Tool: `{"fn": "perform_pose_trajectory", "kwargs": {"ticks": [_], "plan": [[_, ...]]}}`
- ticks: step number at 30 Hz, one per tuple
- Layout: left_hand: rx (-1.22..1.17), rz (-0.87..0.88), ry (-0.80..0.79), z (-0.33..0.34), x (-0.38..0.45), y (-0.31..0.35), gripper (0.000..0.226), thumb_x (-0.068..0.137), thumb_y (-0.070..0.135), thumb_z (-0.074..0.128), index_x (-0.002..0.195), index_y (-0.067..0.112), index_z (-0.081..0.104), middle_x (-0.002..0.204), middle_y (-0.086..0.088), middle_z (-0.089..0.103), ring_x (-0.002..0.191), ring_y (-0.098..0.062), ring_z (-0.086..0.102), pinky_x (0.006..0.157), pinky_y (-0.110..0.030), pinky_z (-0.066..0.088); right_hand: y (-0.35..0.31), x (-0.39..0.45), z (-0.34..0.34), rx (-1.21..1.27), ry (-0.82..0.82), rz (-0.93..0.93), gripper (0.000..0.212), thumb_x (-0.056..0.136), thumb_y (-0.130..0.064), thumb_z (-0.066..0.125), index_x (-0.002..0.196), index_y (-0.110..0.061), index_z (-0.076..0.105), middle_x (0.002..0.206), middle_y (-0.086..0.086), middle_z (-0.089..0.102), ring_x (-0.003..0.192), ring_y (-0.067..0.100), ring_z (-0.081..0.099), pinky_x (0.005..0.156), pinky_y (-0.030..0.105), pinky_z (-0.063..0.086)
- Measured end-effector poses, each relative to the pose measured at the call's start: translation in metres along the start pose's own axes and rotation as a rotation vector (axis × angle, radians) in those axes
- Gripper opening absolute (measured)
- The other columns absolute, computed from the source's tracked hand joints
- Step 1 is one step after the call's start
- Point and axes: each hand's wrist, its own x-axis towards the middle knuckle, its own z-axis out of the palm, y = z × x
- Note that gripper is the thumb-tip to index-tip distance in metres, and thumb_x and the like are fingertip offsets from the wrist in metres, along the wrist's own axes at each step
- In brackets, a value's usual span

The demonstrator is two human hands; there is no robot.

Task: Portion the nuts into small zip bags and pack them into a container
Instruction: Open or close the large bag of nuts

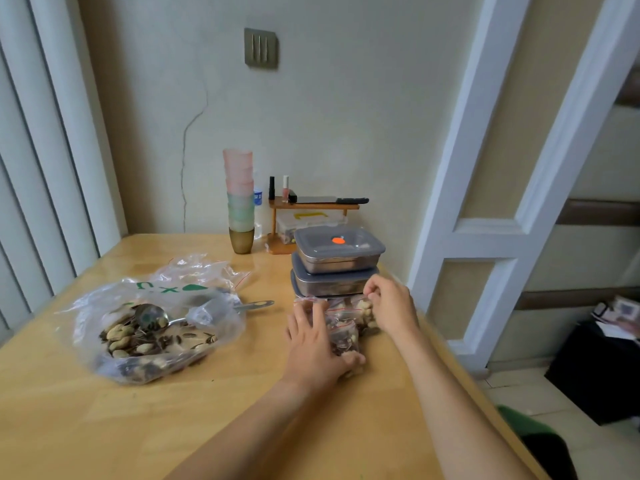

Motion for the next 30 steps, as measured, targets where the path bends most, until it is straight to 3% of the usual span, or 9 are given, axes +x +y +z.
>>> {"fn": "perform_pose_trajectory", "kwargs": {"ticks": [4, 10, 12, 14, 17, 21, 25, 27, 30], "plan": [[0.0, -0.003, -0.027, 0.006, 0.003, -0.003, 0.111, 0.052, 0.083, 0.054, 0.145, 0.03, 0.024, 0.14, 0.001, 0.02, 0.137, -0.025, 0.023, 0.116, -0.038, 0.023, 0.007, 0.003, 0.027, 0.091, -0.006, 0.113, 0.022, 0.097, -0.015, 0.067, 0.115, -0.014, 0.055, 0.107, 0.004, 0.065, 0.101, 0.027, 0.063, 0.079, 0.034, 0.047], [-0.043, 0.034, -0.03, 0.004, 0.001, -0.012, 0.11, 0.055, 0.085, 0.058, 0.145, 0.032, 0.024, 0.139, 0.005, 0.02, 0.138, -0.02, 0.018, 0.116, -0.037, 0.019, 0.009, -0.007, 0.041, 0.08, 0.054, 0.154, 0.017, 0.097, -0.015, 0.066, 0.11, -0.011, 0.057, 0.117, 0.009, 0.062, 0.112, 0.03, 0.059, 0.086, 0.036, 0.046], [-0.08, 0.054, -0.022, -0.004, -0.003, -0.013, 0.103, 0.06, 0.084, 0.06, 0.143, 0.034, 0.026, 0.138, 0.007, 0.019, 0.138, -0.016, 0.016, 0.116, -0.036, 0.019, -0.002, -0.012, 0.034, 0.022, 0.116, 0.127, 0.005, 0.098, -0.013, 0.061, 0.102, -0.016, 0.059, 0.111, 0.005, 0.061, 0.106, 0.027, 0.058, 0.077, 0.032, 0.042], [-0.124, 0.082, 0.02, -0.017, -0.006, -0.016, 0.09, 0.068, 0.083, 0.051, 0.14, 0.033, 0.03, 0.137, 0.009, 0.021, 0.136, -0.014, 0.019, 0.115, -0.035, 0.022, -0.022, -0.017, 0.025, -0.03, 0.227, 0.071, 0.01, 0.097, -0.009, 0.056, 0.091, -0.017, 0.059, 0.1, 0.002, 0.059, 0.094, 0.025, 0.058, 0.07, 0.029, 0.037], [-0.152, 0.102, 0.155, -0.044, -0.007, -0.031, 0.058, 0.086, 0.064, 0.05, 0.132, 0.03, 0.038, 0.133, 0.007, 0.03, 0.128, -0.016, 0.03, 0.11, -0.035, 0.03, -0.066, -0.024, 0.016, -0.001, 0.376, -0.089, 0.01, 0.098, -0.011, 0.056, 0.09, -0.015, 0.06, 0.092, 0.0, 0.058, 0.079, 0.019, 0.054, 0.063, 0.029, 0.04], [-0.139, 0.043, 0.394, -0.088, 0.001, -0.067, 0.027, 0.09, 0.023, 0.061, 0.115, 0.021, 0.051, 0.118, 0.007, 0.038, 0.118, -0.016, 0.037, 0.102, -0.038, 0.039, -0.13, -0.022, 0.034, 0.153, 0.148, -0.26, 0.011, 0.1, -0.014, 0.058, 0.09, -0.018, 0.06, 0.094, -0.005, 0.059, 0.08, 0.01, 0.057, 0.062, 0.019, 0.044], [0.054, -0.031, 0.536, -0.145, 0.011, -0.123, 0.025, 0.088, 0.012, 0.06, 0.113, 0.015, 0.058, 0.126, -0.002, 0.049, 0.121, -0.022, 0.042, 0.102, -0.042, 0.043, -0.178, -0.018, 0.087, 0.099, -0.135, -0.335, 0.013, 0.1, -0.018, 0.056, 0.095, -0.019, 0.068, 0.099, 0.0, 0.067, 0.092, 0.019, 0.062, 0.082, 0.037, 0.056], [0.217, -0.07, 0.51, -0.169, 0.019, -0.157, 0.027, 0.093, 0.014, 0.058, 0.119, 0.014, 0.063, 0.143, -0.01, 0.05, 0.139, -0.029, 0.038, 0.113, -0.047, 0.037, -0.199, -0.017, 0.116, 0.102, -0.18, -0.346, 0.016, 0.1, -0.016, 0.055, 0.099, -0.019, 0.07, 0.103, 0.0, 0.068, 0.096, 0.02, 0.061, 0.084, 0.038, 0.055], [0.24, -0.144, 0.348, -0.193, 0.023, -0.199, 0.033, 0.102, 0.023, 0.052, 0.132, 0.015, 0.062, 0.153, -0.008, 0.047, 0.148, -0.024, 0.03, 0.12, -0.038, 0.026, -0.218, -0.008, 0.155, 0.09, -0.145, -0.289, 0.017, 0.1, -0.01, 0.055, 0.102, -0.02, 0.069, 0.109, -0.001, 0.066, 0.093, 0.018, 0.059, 0.077, 0.032, 0.052]]}}
